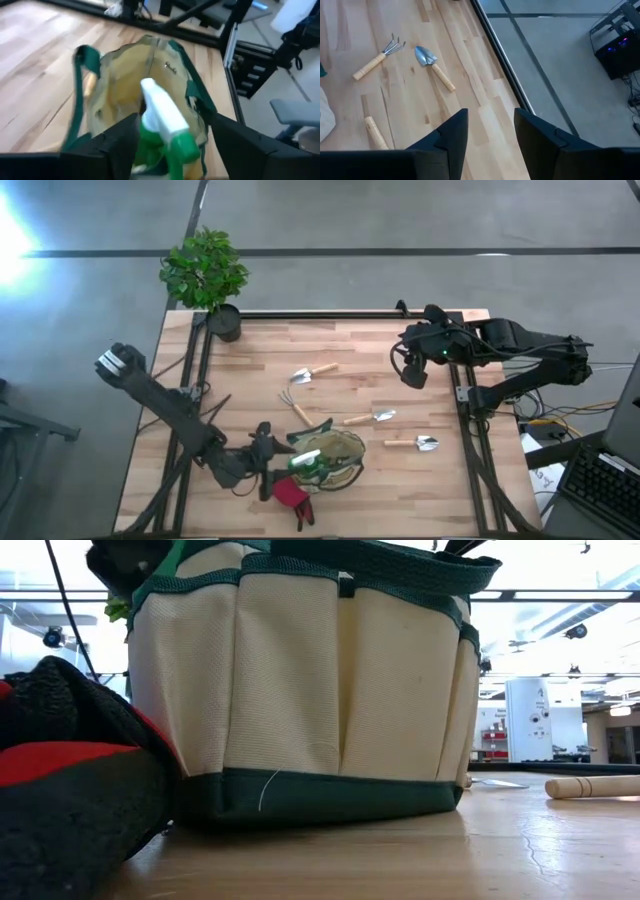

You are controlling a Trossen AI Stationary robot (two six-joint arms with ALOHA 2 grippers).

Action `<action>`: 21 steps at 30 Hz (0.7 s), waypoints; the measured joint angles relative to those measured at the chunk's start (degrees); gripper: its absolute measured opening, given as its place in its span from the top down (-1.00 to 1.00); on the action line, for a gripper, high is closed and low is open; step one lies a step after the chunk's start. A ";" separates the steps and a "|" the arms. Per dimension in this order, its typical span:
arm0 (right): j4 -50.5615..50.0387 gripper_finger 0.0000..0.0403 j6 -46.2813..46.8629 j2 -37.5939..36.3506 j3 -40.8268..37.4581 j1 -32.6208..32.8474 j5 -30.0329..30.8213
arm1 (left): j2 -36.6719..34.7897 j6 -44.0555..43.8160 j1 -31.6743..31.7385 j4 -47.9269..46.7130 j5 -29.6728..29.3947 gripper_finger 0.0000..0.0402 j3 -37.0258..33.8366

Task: Pick & Place Garden tools in Gardening bag
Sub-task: Put the garden sprayer into the gardening bag, then adjust the gardening bag

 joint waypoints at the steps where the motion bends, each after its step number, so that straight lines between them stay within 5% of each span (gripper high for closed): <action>1: 0.00 0.25 -0.05 0.00 0.00 0.00 -0.02 | -1.69 -1.87 0.00 -4.29 -0.05 -0.28 0.92; 6: 0.02 0.30 -0.20 0.00 -0.86 -0.02 -0.53 | -9.01 -12.54 -1.12 -22.32 -2.61 -0.29 3.01; 10: -0.13 0.35 -0.22 0.00 -3.30 -0.07 -4.88 | -11.85 -24.01 -1.98 -27.50 -1.33 -0.26 0.50; 15: 0.06 0.45 2.33 0.00 -8.17 0.50 -17.03 | -11.27 -31.87 -2.80 -23.91 1.33 -0.25 -4.55; 21: 6.91 0.62 7.41 0.04 -16.76 4.39 -25.41 | -6.87 -34.41 -2.83 -7.21 5.78 -0.24 -12.26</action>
